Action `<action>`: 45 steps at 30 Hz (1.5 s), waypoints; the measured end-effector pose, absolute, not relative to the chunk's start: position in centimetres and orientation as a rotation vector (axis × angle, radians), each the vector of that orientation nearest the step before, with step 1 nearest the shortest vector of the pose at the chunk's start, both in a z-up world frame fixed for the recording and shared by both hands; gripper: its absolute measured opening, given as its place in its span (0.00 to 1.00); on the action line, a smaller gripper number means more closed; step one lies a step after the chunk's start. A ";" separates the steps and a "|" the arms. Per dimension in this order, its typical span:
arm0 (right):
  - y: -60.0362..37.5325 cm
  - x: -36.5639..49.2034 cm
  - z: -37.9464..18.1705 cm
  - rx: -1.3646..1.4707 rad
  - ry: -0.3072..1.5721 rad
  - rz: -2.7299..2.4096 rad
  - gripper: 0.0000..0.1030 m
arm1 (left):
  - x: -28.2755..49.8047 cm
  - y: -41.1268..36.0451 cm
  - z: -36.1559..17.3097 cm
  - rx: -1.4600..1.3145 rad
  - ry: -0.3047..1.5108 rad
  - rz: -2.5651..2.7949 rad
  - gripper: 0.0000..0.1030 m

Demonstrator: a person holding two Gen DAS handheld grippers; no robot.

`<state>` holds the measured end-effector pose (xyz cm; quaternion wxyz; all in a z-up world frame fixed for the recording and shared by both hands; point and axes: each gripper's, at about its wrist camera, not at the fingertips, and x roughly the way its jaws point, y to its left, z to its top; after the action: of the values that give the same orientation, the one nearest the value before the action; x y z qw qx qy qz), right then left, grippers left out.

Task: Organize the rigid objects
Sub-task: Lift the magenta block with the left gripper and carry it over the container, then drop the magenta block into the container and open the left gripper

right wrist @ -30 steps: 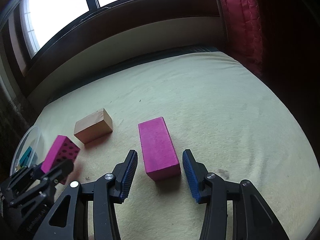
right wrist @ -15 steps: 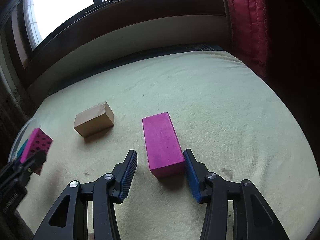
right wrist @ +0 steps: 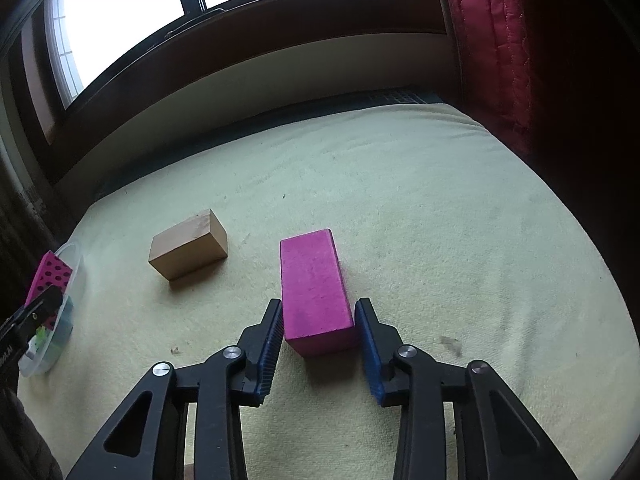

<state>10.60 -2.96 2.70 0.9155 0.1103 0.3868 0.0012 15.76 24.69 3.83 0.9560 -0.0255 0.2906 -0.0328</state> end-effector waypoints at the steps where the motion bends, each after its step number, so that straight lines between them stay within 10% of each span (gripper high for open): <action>1: -3.0 10.5 2.7 0.230 0.794 0.002 0.36 | 15.8 25.1 3.8 -0.057 0.589 -0.059 0.31; 38: -3.1 10.3 2.9 0.243 0.780 0.000 0.35 | 16.0 35.5 3.4 -0.144 0.564 0.226 0.31; 45: -3.2 10.3 2.9 0.243 0.781 0.000 0.35 | 15.8 36.0 3.4 -0.161 0.559 0.247 0.53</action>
<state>10.34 -3.17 2.87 0.9176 0.1183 0.3796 0.0002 15.77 36.05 3.40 0.9505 -0.0792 0.2749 0.1212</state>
